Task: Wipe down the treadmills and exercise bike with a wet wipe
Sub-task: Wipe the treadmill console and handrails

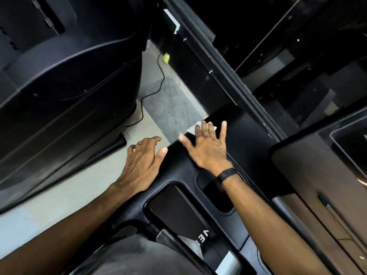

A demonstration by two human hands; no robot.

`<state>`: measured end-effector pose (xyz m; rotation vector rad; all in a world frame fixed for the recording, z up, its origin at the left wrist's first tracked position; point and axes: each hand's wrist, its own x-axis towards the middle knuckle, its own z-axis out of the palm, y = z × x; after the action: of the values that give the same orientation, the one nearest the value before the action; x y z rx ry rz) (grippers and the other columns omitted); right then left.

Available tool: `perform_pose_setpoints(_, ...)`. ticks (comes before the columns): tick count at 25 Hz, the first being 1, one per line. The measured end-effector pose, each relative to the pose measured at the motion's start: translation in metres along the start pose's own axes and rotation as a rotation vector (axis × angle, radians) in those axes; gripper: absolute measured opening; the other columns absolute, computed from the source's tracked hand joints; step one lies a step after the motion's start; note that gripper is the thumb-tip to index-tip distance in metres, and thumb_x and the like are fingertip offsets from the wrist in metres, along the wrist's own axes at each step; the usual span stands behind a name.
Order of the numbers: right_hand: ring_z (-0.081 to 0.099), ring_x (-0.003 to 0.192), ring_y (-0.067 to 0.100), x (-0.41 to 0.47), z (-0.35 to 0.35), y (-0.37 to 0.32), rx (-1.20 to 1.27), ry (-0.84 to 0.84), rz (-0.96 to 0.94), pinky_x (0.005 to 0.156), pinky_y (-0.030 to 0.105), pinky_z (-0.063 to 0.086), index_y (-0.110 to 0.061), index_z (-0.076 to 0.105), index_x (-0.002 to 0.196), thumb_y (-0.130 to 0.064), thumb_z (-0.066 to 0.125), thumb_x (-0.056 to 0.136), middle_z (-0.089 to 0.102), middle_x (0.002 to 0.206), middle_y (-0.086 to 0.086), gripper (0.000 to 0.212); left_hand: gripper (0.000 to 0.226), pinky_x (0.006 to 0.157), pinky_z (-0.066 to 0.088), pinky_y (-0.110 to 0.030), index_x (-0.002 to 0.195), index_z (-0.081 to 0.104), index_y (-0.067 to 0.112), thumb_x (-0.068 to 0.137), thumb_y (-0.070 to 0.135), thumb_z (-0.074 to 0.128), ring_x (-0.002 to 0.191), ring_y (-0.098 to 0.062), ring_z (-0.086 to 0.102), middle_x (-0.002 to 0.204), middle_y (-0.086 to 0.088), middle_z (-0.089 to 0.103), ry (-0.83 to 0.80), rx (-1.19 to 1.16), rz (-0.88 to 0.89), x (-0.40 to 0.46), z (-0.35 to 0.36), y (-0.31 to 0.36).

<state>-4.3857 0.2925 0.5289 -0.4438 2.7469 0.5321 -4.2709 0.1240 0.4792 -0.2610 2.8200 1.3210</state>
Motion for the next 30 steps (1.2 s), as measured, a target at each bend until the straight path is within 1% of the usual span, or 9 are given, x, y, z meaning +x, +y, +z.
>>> perform_pose_setpoints(6, 0.001, 0.154, 0.037, 0.05, -0.008, 0.098, 0.287, -0.044, 0.585, 0.12, 0.058, -0.012, 0.004, 0.006, 0.157, -0.068, 0.011, 0.099, 0.007, 0.164, 0.029, 0.093, 0.07, 0.111, 0.024, -0.042, 0.14, 0.045, 0.02, 0.094, 0.061, 0.013, 0.127, -0.022, 0.048, 0.133, -0.001, 0.056, 0.014, 0.005, -0.008, -0.001, -0.001, -0.001)
perform_pose_setpoints(10, -0.006, 0.151, 0.047, -0.019, 0.006, 0.014, 0.192, -0.024, 0.262, 0.117, 0.05, -0.021, 0.01, -0.001, 0.154, -0.074, 0.002, 0.093, -0.003, 0.158, 0.041, 0.104, 0.069, 0.112, 0.024, -0.043, 0.141, 0.043, 0.021, 0.094, 0.062, 0.013, 0.127, -0.021, 0.048, 0.135, 0.0, 0.054, 0.0, -0.004, -0.007, 0.001, 0.002, -0.002)
perform_pose_setpoints(13, -0.006, 0.154, 0.035, -0.053, 0.017, 0.016, 0.171, 0.109, -0.02, 0.116, 0.044, -0.027, -0.002, 0.003, 0.159, -0.077, -0.003, 0.088, -0.001, 0.165, 0.027, 0.104, 0.069, 0.111, 0.025, -0.046, 0.14, 0.044, 0.02, 0.094, 0.062, 0.014, 0.125, -0.022, 0.049, 0.134, -0.001, 0.055, -0.017, 0.021, 0.041, 0.002, 0.001, -0.001)
perform_pose_setpoints(18, -0.007, 0.154, 0.034, -0.043, 0.014, 0.077, 0.387, -0.032, 0.467, 0.121, 0.047, -0.011, -0.002, 0.0, 0.159, -0.07, 0.013, 0.097, -0.004, 0.165, 0.026, 0.093, 0.065, 0.113, 0.024, -0.047, 0.14, 0.044, 0.019, 0.097, 0.06, 0.018, 0.119, -0.023, 0.052, 0.135, 0.0, 0.054, -0.036, 0.063, 0.145, 0.003, -0.001, 0.006)
perform_pose_setpoints(20, -0.006, 0.153, 0.042, -0.062, 0.023, 0.035, 0.36, 0.059, 0.371, 0.121, 0.047, -0.014, 0.005, 0.001, 0.157, -0.078, 0.006, 0.091, -0.002, 0.161, 0.035, 0.106, 0.065, 0.113, 0.023, -0.046, 0.142, 0.044, 0.02, 0.097, 0.06, 0.018, 0.121, -0.022, 0.05, 0.135, 0.0, 0.053, -0.033, 0.03, 0.156, 0.006, 0.001, 0.016)
perform_pose_setpoints(23, -0.013, 0.154, 0.029, -0.087, 0.026, 0.014, 0.339, 0.081, 0.118, 0.119, 0.043, -0.022, -0.005, -0.006, 0.159, -0.076, 0.003, 0.09, -0.011, 0.166, 0.018, 0.099, 0.063, 0.112, 0.025, -0.046, 0.14, 0.045, 0.018, 0.098, 0.057, 0.021, 0.122, -0.021, 0.049, 0.134, -0.002, 0.054, -0.038, 0.003, 0.211, 0.011, 0.007, 0.038)
perform_pose_setpoints(25, -0.014, 0.154, 0.023, -0.092, 0.021, 0.04, 0.329, -0.032, 0.241, 0.119, 0.046, -0.022, -0.009, -0.009, 0.159, -0.072, 0.007, 0.094, -0.013, 0.167, 0.012, 0.093, 0.061, 0.11, 0.028, -0.049, 0.139, 0.047, 0.014, 0.1, 0.055, 0.022, 0.12, -0.024, 0.053, 0.132, -0.005, 0.057, -0.056, 0.051, 0.283, 0.012, 0.013, 0.045)
perform_pose_setpoints(28, -0.009, 0.154, 0.036, -0.121, 0.019, 0.062, 0.289, -0.26, 0.584, 0.122, 0.053, -0.012, 0.005, -0.012, 0.155, -0.076, 0.004, 0.09, -0.009, 0.164, 0.028, 0.105, 0.061, 0.108, 0.03, -0.051, 0.137, 0.048, 0.012, 0.101, 0.053, 0.023, 0.117, -0.026, 0.056, 0.129, -0.006, 0.058, -0.053, 0.084, 0.297, 0.012, 0.018, 0.041)
perform_pose_setpoints(30, -0.007, 0.152, 0.043, -0.141, 0.019, 0.047, 0.279, -0.329, 0.644, 0.123, 0.054, -0.008, 0.012, -0.012, 0.151, -0.078, 0.005, 0.089, -0.008, 0.16, 0.036, 0.111, 0.06, 0.107, 0.031, -0.052, 0.137, 0.049, 0.012, 0.101, 0.053, 0.023, 0.117, -0.026, 0.056, 0.128, -0.006, 0.058, -0.033, 0.074, 0.278, 0.013, 0.018, 0.041)
